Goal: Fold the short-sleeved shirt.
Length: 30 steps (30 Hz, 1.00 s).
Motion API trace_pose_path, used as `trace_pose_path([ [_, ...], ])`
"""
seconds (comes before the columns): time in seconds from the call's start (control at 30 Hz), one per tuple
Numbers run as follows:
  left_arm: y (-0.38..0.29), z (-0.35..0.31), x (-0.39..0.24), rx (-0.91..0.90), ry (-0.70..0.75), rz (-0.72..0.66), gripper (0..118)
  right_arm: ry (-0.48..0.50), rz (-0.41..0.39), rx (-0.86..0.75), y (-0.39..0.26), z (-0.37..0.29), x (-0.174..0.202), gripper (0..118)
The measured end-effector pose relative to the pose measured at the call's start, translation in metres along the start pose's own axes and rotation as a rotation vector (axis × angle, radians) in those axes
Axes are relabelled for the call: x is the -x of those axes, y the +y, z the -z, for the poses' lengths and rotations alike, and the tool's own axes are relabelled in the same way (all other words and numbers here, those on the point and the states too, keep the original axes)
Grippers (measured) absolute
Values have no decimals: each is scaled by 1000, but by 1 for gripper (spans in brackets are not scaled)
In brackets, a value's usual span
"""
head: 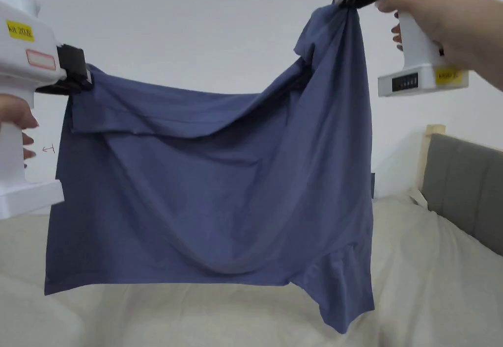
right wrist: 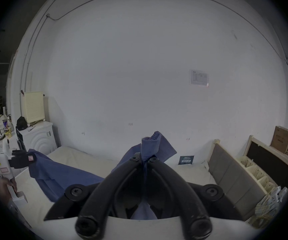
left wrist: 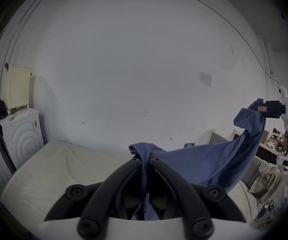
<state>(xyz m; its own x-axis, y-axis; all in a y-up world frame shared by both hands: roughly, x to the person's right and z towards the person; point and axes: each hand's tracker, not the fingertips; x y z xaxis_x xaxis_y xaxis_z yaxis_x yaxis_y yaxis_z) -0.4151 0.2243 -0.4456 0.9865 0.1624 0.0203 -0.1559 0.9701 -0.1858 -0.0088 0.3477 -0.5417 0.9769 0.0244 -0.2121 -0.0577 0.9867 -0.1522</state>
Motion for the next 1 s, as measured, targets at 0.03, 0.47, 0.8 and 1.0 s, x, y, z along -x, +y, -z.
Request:
trace_pose_path([
  [0.03, -16, 4, 2, 16, -8, -17, 5, 19, -2, 21, -19, 6, 0, 2],
  [0.47, -277, -37, 29, 298, -81, -173, 5, 116, 119, 267, -331, -72, -8, 2],
  [0.8, -306, -188, 11, 284, -83, -152, 5, 109, 181, 163, -395, -253, -1, 2],
  [1.0, -306, -201, 25, 452, -62, -89, 5, 138, 181, 301, -391, -271, -8, 2],
])
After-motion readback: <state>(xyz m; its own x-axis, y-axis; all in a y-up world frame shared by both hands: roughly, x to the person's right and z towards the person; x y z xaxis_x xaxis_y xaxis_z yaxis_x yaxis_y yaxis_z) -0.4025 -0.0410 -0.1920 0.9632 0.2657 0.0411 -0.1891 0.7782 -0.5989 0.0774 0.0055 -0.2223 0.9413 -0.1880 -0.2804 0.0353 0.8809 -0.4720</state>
